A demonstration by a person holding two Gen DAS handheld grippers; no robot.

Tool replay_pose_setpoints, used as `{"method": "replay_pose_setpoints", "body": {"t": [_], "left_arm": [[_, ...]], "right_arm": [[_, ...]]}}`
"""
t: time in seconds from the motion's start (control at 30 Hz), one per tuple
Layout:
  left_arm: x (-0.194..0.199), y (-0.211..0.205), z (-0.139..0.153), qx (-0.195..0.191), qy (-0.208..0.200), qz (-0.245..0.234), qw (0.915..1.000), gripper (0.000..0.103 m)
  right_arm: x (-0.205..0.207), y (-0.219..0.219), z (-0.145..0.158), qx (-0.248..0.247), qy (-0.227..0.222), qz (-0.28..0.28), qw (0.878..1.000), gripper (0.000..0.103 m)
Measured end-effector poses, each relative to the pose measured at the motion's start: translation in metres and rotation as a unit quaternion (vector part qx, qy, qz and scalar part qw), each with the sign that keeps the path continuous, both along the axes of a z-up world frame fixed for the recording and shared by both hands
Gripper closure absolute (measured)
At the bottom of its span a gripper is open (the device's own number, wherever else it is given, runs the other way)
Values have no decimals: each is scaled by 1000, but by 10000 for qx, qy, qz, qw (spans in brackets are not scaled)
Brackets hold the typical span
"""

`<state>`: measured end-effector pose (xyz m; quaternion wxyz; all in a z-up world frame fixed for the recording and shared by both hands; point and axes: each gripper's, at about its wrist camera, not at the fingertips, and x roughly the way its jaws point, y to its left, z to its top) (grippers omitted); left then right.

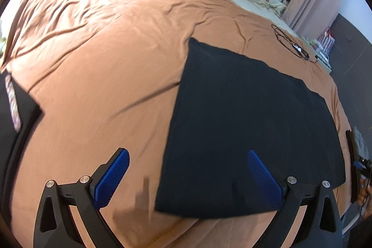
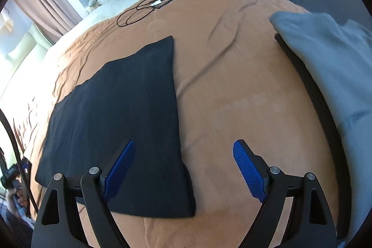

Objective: Fold small clothes

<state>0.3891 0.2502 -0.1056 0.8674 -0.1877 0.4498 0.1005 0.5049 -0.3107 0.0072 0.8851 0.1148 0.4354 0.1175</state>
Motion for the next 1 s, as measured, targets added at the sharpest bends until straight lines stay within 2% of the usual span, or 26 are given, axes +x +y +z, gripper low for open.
{"method": "replay_pose_setpoints", "body": {"t": [0.13,0.37,0.57,0.73,0.83,1.0], "left_arm": [[-15,6,-16,-174,101,68,9998,10],[-39,14,-42,-756,152,259,9967,26],[-53,20,-49,-1424,-60,473,9887,30],[-59,24,-54,-1883,-154,626,9800,39],[-59,22,-56,-2061,-190,657,9761,43],[-51,18,-59,-2142,-174,686,9742,45]], "right_arm": [[-17,-12,-10,136,75,-109,9998,18],[-34,-27,-30,528,355,-227,9977,33],[-43,-38,-43,1019,541,-262,9930,39],[-49,-49,-53,1389,588,-403,9877,41],[-55,-55,-60,1731,638,-486,9816,48],[-58,-63,-71,2107,673,-599,9734,48]]}}
